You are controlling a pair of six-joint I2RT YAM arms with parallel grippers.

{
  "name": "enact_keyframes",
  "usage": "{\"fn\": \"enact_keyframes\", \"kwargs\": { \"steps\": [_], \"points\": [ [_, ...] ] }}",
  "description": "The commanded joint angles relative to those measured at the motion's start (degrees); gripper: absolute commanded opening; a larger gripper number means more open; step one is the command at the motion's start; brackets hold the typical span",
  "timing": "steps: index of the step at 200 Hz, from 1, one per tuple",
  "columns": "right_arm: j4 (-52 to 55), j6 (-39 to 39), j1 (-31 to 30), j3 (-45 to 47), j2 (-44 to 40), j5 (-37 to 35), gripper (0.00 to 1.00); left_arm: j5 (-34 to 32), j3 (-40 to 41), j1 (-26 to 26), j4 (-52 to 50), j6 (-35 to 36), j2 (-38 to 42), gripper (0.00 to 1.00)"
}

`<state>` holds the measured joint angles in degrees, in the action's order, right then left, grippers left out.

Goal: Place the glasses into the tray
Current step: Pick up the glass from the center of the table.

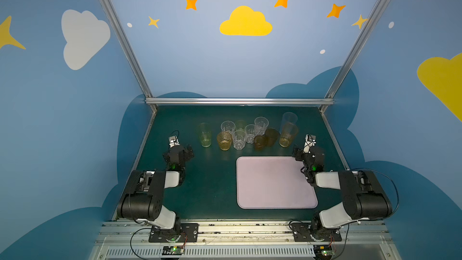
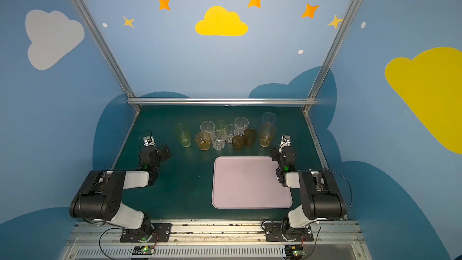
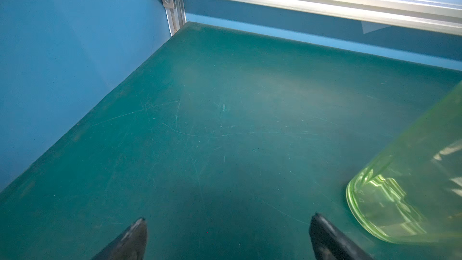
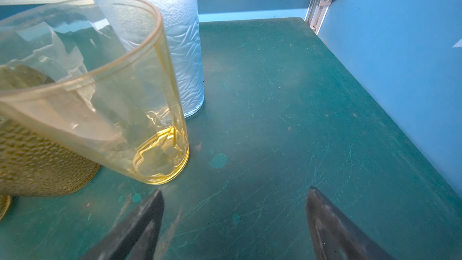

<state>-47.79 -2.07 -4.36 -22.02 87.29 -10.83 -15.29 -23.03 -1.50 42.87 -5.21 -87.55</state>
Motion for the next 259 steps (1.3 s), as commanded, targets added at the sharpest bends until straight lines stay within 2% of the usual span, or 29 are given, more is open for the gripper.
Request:
{"fn": "enact_keyframes", "kwargs": {
  "steps": [1, 209, 259],
  "points": [
    [-0.99, 0.46, 0.14, 0.03, -0.02, 0.60, 0.89, -0.50, -1.08, 0.32, -0.42, -0.57, 0.78, 1.00],
    [-0.58, 0.40, 0.19, -0.11, -0.01, 0.73, 0.89, -0.20, -0.85, 0.38, -0.27, -0.34, 0.89, 1.00],
    [-0.49, 0.63, -0.03, -0.02, -0.56, 0.29, 0.89, 0.28, -0.21, -0.74, -0.64, 1.68, 3.73, 1.00]
  ]
}}
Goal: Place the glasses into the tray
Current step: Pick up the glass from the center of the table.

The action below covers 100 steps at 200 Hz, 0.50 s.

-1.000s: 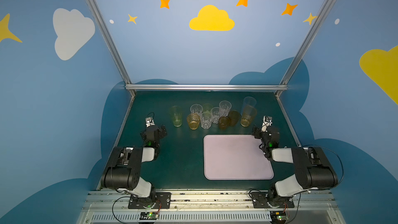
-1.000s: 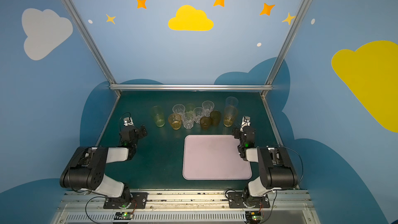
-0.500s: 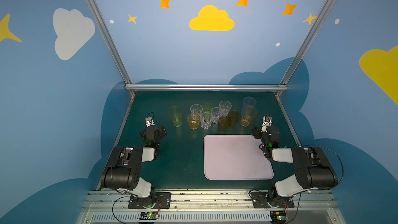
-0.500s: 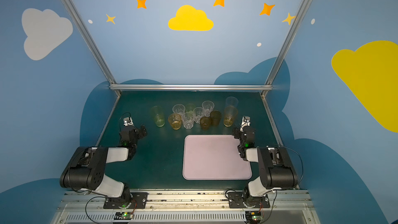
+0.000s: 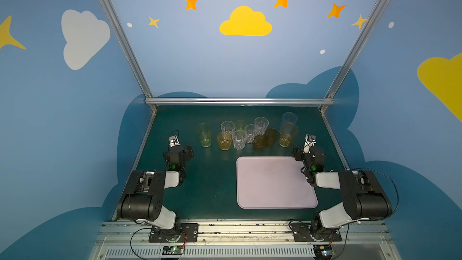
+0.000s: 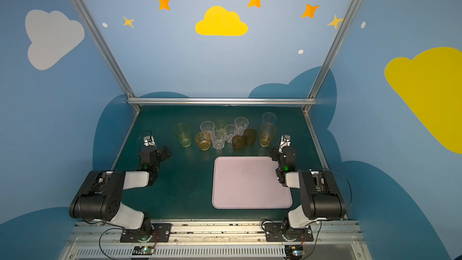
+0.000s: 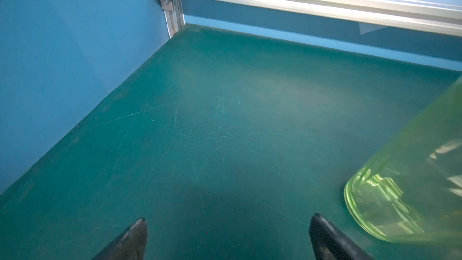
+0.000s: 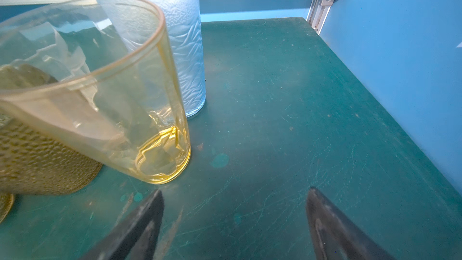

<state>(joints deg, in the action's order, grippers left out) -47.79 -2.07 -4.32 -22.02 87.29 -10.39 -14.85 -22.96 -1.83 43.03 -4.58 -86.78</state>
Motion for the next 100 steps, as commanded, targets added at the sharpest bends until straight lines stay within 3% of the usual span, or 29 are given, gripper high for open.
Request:
{"fn": "enact_keyframes", "kwargs": {
  "steps": [1, 29, 66, 100],
  "points": [
    [-0.39, 0.60, -0.07, -0.03, -0.68, -0.24, 0.89, -0.21, -0.39, -0.39, -1.12, 1.01, 3.17, 1.00],
    [5.08, 1.59, -1.56, -1.76, -3.81, -2.71, 0.89, -1.90, -11.52, -1.34, -27.77, -3.81, 8.64, 1.00],
    [7.00, 3.03, -4.99, -0.47, -9.40, -9.78, 0.89, -2.54, -9.31, -3.48, -26.22, -5.48, 11.64, 1.00],
    [12.08, 0.74, -6.19, -0.15, -15.34, -15.18, 0.89, -9.25, -7.52, -5.36, -29.82, -9.16, 19.25, 1.00]
  ]
}}
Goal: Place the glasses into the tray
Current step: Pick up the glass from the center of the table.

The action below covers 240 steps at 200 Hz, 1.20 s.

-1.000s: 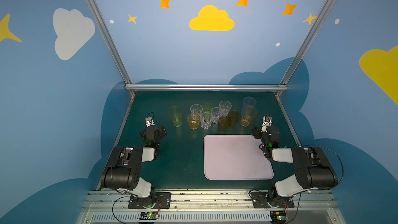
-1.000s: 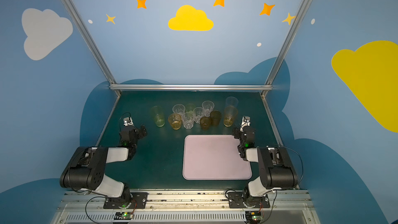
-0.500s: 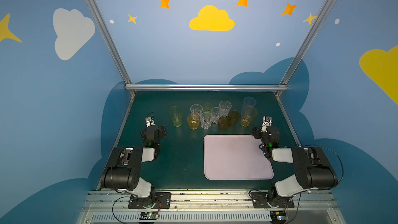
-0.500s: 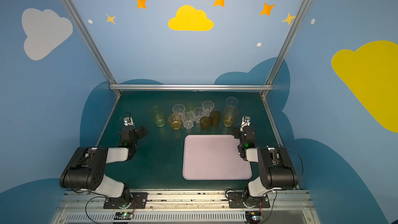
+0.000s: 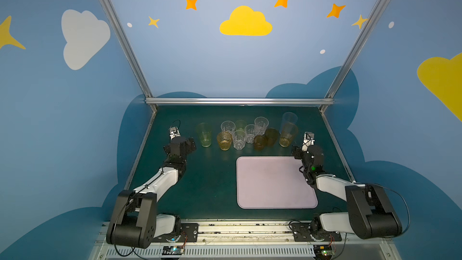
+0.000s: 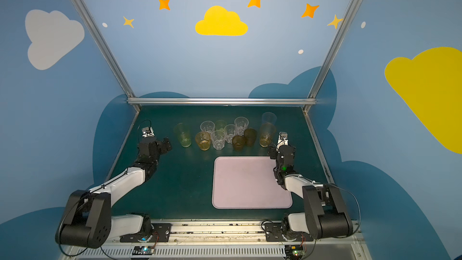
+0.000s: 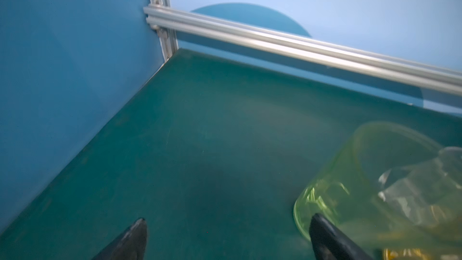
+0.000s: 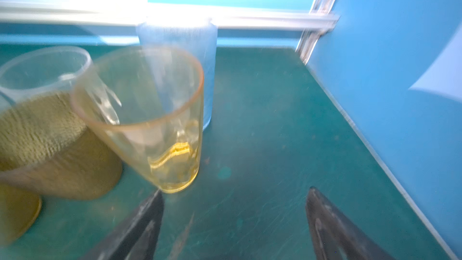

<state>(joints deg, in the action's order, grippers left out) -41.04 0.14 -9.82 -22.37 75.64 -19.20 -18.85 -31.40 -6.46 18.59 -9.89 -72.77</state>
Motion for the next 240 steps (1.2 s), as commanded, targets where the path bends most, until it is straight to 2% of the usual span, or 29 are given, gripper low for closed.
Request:
{"fn": "enact_keyframes", "kwargs": {
  "steps": [1, 45, 76, 91, 119, 163, 200, 240],
  "points": [
    [5.65, -1.73, -0.70, 0.08, -3.76, -6.68, 0.89, -5.37, 0.95, -0.78, -5.48, -3.92, 5.47, 1.00],
    [21.84, -11.10, -0.98, -5.59, -7.40, -11.30, 0.89, -13.74, 1.18, -4.36, -12.41, -8.34, 14.16, 1.00],
    [33.70, -17.49, -1.69, -9.10, -11.87, -8.67, 0.89, -16.15, -0.10, -7.17, -17.12, -10.98, 17.24, 1.00],
    [42.30, -21.81, -1.69, -11.27, -15.21, -5.20, 0.89, -16.66, -1.45, -7.90, -20.45, -12.89, 18.05, 1.00],
    [57.14, -28.20, -1.56, -13.52, -21.94, 0.30, 0.89, -14.41, -3.11, -9.20, -25.28, -14.23, 19.65, 1.00],
    [72.83, -32.50, -1.37, -15.79, -31.54, 8.71, 0.89, -7.30, -1.47, -13.12, -29.53, -15.99, 23.38, 1.00],
    [78.24, -35.55, -1.58, -17.53, -35.35, 14.82, 0.88, -5.60, 0.60, -17.98, -30.75, -16.45, 26.65, 1.00],
    [77.60, -36.27, -2.03, -17.67, -32.56, 19.48, 0.88, 0.59, 3.33, -22.46, -22.57, -16.13, 23.94, 1.00]
  ]
}}
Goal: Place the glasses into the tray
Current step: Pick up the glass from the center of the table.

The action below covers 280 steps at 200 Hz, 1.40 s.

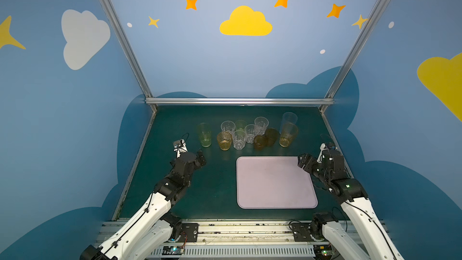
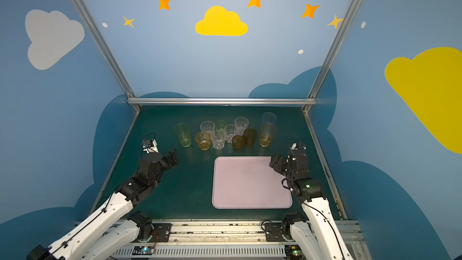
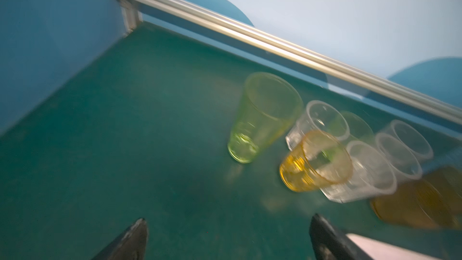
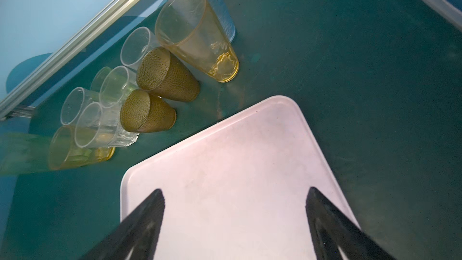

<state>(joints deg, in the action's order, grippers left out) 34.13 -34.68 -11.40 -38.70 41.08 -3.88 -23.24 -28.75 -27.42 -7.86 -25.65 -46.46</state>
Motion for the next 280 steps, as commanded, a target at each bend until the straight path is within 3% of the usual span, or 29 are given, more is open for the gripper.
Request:
{"fn": "enact_keyframes", "kwargs": {
  "steps": [1, 48, 108, 154, 199, 220, 243, 280],
  "points": [
    [2.43, -1.45, -0.46, -1.36, 2.17, 4.15, 0.89, 5.11, 0.66, -1.63, 3.98, -0.37, -2.57, 1.00],
    [0.99, -2.92, -3.07, -3.83, 6.29, 6.75, 0.88, 2.83, -0.64, -5.89, 5.26, 0.79, -7.13, 1.00],
    [-6.96, -7.60, -11.25, -5.84, 11.05, 6.85, 0.87, 0.82, 3.78, -5.97, 10.23, 2.08, -3.62, 1.00],
    [-13.19, -9.09, -15.71, -11.10, 21.28, 7.77, 0.86, 0.33, 6.50, -5.90, 12.48, 2.54, -0.03, 1.00],
    [-19.82, -12.85, -17.88, -14.14, 30.61, 6.95, 0.78, 1.09, 7.65, -5.89, 14.39, 0.97, -0.21, 1.00],
    [-20.48, -13.78, -18.38, -16.02, 34.38, 5.94, 0.76, 1.97, 8.06, -5.98, 14.87, 1.23, 0.14, 1.00],
    [-21.41, -13.93, -18.90, -17.66, 37.59, 4.45, 0.66, 1.53, 8.25, -5.81, 14.89, 1.28, 0.09, 1.00],
    [-19.81, -14.19, -19.60, -20.80, 41.75, 2.88, 0.62, 0.83, 8.30, -5.71, 14.80, 1.73, -0.59, 1.00]
  ]
}}
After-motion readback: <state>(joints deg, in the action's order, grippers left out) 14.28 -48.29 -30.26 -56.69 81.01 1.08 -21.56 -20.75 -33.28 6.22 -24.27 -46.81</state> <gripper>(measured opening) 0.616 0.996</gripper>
